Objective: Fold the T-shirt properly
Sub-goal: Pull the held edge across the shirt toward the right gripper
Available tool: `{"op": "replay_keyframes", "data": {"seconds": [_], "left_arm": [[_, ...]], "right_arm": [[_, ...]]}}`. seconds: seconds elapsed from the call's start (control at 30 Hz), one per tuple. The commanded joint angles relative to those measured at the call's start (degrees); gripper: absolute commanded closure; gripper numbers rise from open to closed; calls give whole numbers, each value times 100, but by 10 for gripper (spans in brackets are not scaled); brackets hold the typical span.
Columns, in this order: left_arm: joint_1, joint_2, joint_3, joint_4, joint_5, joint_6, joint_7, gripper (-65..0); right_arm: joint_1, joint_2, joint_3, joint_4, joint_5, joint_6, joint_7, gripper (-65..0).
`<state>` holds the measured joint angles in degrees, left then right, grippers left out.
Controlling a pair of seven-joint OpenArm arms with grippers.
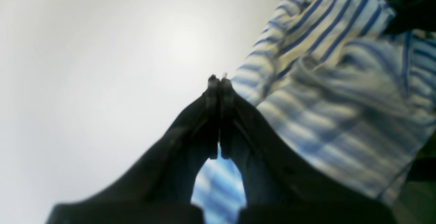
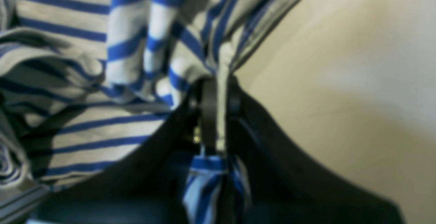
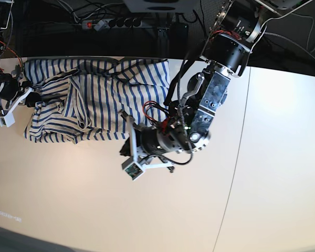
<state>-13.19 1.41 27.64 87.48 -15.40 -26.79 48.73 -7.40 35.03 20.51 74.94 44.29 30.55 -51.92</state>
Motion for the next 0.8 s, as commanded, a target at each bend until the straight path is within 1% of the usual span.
{"op": "replay_keyframes", "data": {"seconds": [0.0, 0.07, 0.17, 0.3, 0.43, 0.6, 0.7, 0.77], "left_arm": [[-118, -52, -90, 105, -70, -111, -72, 0], [-105, -271, -210, 105, -105, -111, -46, 0], [-59, -638, -319, 105, -428, -111, 151, 0], [214, -1104, -393, 107, -542, -111, 164, 0], [568, -1401, -400, 107, -660, -111, 120, 0], [975, -1445, -400, 107, -774, -114, 127, 0], [1224, -1438, -398, 107, -780, -114, 125, 0], [1364, -1381, -398, 107, -791, -118, 125, 0]], "right_arm": [[39, 151, 76, 48, -173, 376, 76, 0], [39, 151, 175, 48, -258, 374, 262, 0], [42, 151, 420, 48, -260, 374, 400, 0], [39, 214, 656, 50, 234, 374, 319, 0], [42, 310, 658, 151, 570, 376, 284, 0], [39, 304, 656, 658, 632, 378, 205, 0], [39, 304, 656, 1034, 857, 378, 7, 0], [39, 302, 654, 1276, 885, 378, -83, 0]]}}
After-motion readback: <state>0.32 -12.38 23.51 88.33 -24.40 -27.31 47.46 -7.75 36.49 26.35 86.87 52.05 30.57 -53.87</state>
